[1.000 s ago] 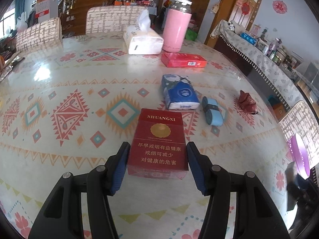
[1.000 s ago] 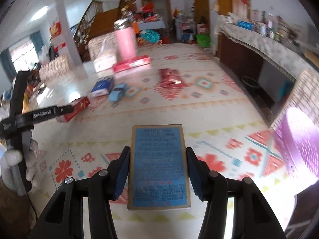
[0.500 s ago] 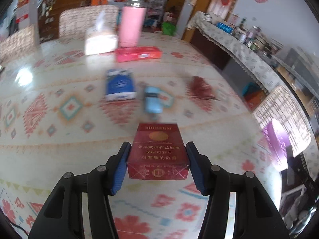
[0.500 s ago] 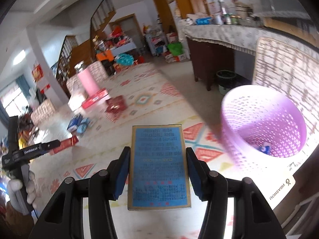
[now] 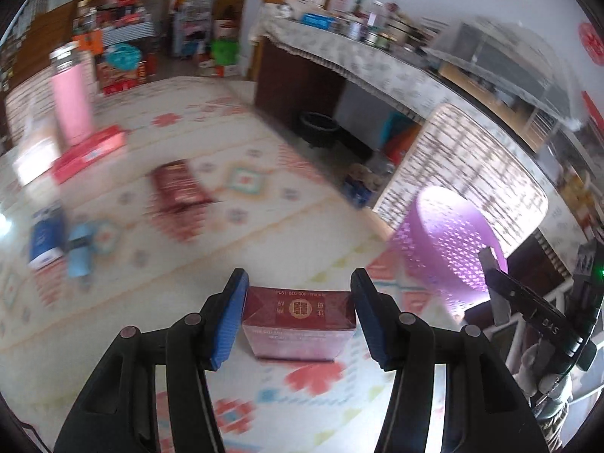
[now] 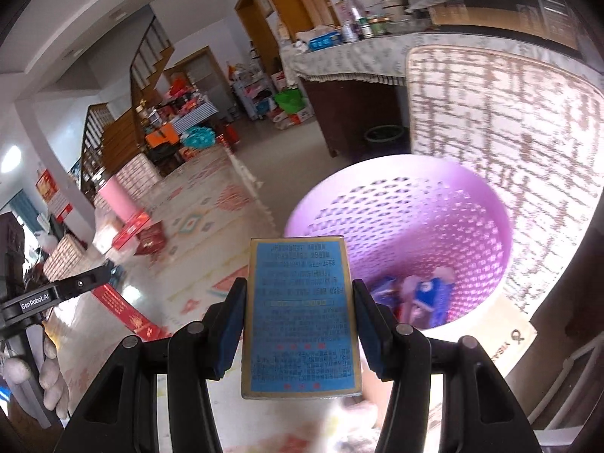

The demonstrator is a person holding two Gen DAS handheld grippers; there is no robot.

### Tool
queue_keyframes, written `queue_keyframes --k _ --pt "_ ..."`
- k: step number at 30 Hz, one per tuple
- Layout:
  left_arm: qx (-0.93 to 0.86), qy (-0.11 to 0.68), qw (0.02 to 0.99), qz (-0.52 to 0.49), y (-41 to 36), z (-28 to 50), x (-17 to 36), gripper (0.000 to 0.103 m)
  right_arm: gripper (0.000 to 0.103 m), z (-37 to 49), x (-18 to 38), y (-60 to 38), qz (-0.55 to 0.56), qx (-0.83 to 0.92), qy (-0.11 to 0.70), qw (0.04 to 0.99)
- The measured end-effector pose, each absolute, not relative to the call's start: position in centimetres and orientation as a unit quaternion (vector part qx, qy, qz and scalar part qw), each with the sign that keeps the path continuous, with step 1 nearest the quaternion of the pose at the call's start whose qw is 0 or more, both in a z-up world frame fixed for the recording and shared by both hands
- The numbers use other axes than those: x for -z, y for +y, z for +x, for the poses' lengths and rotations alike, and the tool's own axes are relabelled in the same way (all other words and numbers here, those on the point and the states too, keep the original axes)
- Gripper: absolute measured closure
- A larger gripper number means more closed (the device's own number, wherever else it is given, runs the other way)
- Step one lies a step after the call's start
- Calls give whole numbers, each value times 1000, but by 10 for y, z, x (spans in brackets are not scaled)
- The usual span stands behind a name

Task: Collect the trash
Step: 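Carry cigarette box and blue card to the purple basket and release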

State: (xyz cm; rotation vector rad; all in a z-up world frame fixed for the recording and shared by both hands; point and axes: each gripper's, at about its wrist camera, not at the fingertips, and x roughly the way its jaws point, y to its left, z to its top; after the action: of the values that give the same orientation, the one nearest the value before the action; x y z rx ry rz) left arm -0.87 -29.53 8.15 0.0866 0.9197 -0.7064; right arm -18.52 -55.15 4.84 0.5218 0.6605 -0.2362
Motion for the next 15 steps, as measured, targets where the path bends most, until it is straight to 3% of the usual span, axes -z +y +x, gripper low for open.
queue_keyframes --k 15 --pt "376 422 824 45 -353 -15 -110 48 44 -194 -48 -604 268 134 299 906"
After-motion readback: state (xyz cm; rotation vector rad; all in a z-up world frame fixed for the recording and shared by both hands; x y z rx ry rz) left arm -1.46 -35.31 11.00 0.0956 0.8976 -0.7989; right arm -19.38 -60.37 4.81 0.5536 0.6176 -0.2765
